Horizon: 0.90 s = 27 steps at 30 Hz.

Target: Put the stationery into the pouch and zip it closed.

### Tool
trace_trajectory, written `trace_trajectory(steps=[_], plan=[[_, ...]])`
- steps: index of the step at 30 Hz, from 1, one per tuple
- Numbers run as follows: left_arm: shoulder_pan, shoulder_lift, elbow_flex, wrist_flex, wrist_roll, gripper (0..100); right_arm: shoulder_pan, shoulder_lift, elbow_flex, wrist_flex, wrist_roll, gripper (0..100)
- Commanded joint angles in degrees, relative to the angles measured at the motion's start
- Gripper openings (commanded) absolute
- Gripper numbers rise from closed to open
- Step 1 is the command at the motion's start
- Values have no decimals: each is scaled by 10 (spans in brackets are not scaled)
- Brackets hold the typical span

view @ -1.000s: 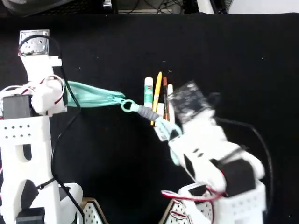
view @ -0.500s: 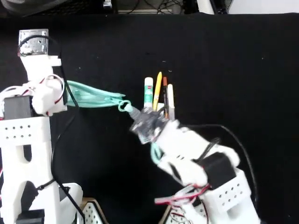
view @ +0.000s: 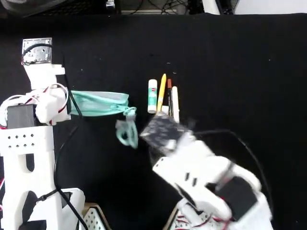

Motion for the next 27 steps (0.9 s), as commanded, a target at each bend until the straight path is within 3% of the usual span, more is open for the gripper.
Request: trace_trajectory(steps=[1,4,7,12,17,27], plan=[[-1,2,21,-8,4,30,124,-37,-18,-44,-7,240],[1,2,31,-8,4,30,232,0,36,-105,-11,240],[2,2,48,-22,4,30,262,109,94,-174,-11,240],[0,2,79,-59,4,30,262,328,89,-306,-18,240],[1,2,84,-65,4,30,252,515,15,-441,-79,240],[-3,2,84,-62,4,30,201,826,-229,-470,-169,243]])
